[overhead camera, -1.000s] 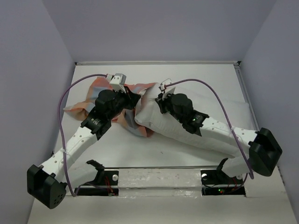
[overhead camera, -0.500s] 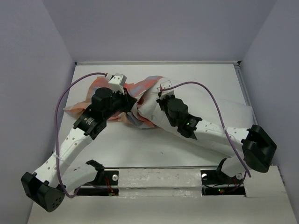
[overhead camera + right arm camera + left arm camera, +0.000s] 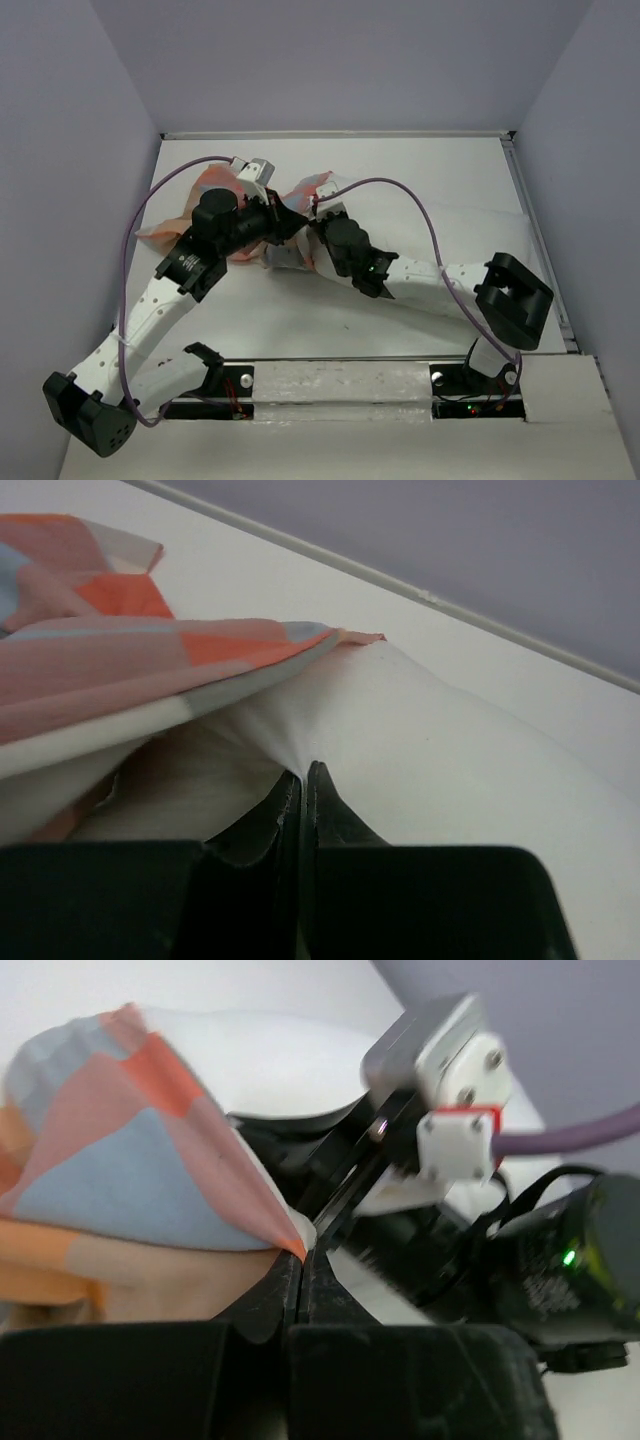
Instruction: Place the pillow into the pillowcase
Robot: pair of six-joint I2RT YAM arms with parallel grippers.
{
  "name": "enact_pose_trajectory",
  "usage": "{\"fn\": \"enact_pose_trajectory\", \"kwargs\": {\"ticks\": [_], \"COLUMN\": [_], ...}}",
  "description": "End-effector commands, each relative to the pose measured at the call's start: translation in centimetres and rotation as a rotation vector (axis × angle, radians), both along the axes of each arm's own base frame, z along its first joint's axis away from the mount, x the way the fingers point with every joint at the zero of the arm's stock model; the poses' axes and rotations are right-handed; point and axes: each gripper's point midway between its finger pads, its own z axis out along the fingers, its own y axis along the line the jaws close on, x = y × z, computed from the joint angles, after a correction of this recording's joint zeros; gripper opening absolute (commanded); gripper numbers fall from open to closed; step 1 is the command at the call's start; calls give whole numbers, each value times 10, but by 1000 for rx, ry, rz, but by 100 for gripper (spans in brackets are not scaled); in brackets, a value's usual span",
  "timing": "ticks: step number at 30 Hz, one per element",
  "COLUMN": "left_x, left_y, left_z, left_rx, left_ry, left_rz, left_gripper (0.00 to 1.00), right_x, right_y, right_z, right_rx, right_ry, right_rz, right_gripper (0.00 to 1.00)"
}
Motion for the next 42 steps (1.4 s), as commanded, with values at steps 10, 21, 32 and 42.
{"fn": "enact_pose_trajectory", "kwargs": {"ticks": [10, 21, 32, 42], "left_x": [11, -32, -8, 72], "left_y": [-31, -69, -9, 15], "left_z": [-2, -82, -5, -54], "left_rx": [-254, -122, 68, 305], "left_ry": [-6, 134, -76, 16], "left_rz": [-1, -155, 105, 339], "left_gripper": [1, 25, 99, 94], "right_x": [-120, -124, -133, -144], "right_y": [-30, -111, -81, -82], "right_z": [54, -3, -47, -42], "right_rx": [681, 387, 259, 297], "right_ry": [166, 442, 649, 626], "right_rz": [319, 115, 205, 262], "right_gripper": [56, 91, 26, 23]}}
